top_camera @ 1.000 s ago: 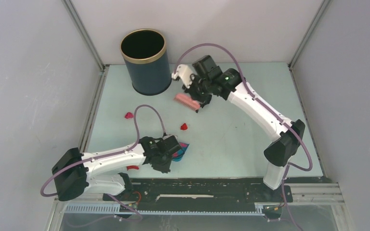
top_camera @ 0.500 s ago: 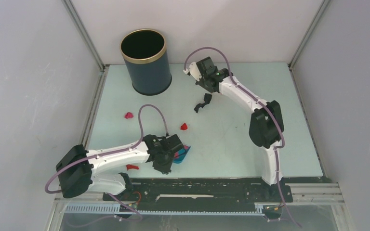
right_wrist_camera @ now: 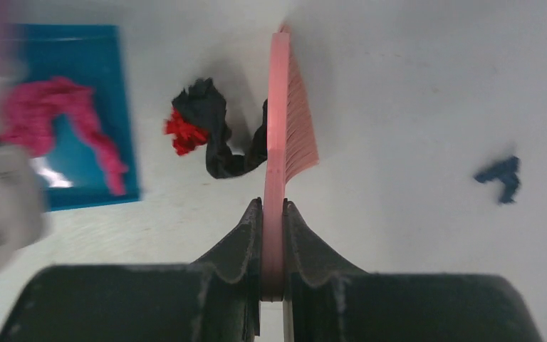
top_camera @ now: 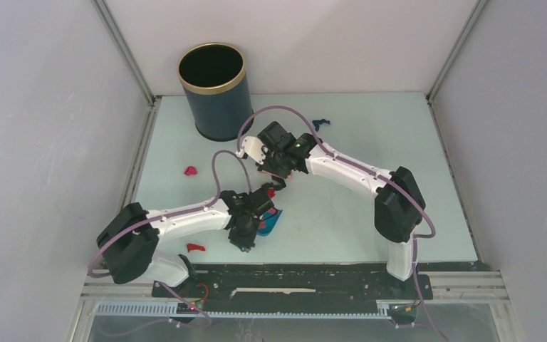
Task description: Sweep away the paper scraps from the table
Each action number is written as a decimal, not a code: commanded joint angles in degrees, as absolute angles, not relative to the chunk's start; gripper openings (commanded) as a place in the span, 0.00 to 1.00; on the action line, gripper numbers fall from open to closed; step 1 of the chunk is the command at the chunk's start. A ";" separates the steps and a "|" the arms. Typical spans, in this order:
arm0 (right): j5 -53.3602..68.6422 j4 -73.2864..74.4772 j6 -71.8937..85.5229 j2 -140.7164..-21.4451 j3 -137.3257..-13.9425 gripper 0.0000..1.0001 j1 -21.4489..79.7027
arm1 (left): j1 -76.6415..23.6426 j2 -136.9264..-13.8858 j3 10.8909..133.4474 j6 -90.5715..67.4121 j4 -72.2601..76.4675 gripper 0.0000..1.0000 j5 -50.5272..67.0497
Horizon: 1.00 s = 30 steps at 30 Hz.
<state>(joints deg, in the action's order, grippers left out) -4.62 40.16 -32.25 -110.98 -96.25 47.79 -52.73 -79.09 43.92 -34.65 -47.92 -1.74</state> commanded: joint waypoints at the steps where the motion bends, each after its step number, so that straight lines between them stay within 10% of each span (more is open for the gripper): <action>1: 8.50 46.94 -26.40 -106.85 -94.59 0.00 48.30 | -52.14 -81.78 46.82 -31.59 -46.21 0.00 -2.02; 30: 14.49 50.30 -17.48 -101.09 -97.21 0.00 45.39 | -53.08 -80.87 46.22 -30.53 -36.65 0.00 -1.76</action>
<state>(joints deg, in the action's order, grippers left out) 15.57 48.64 -18.72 -106.26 -96.75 46.11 -52.75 -83.55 46.72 -32.36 -41.78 -2.31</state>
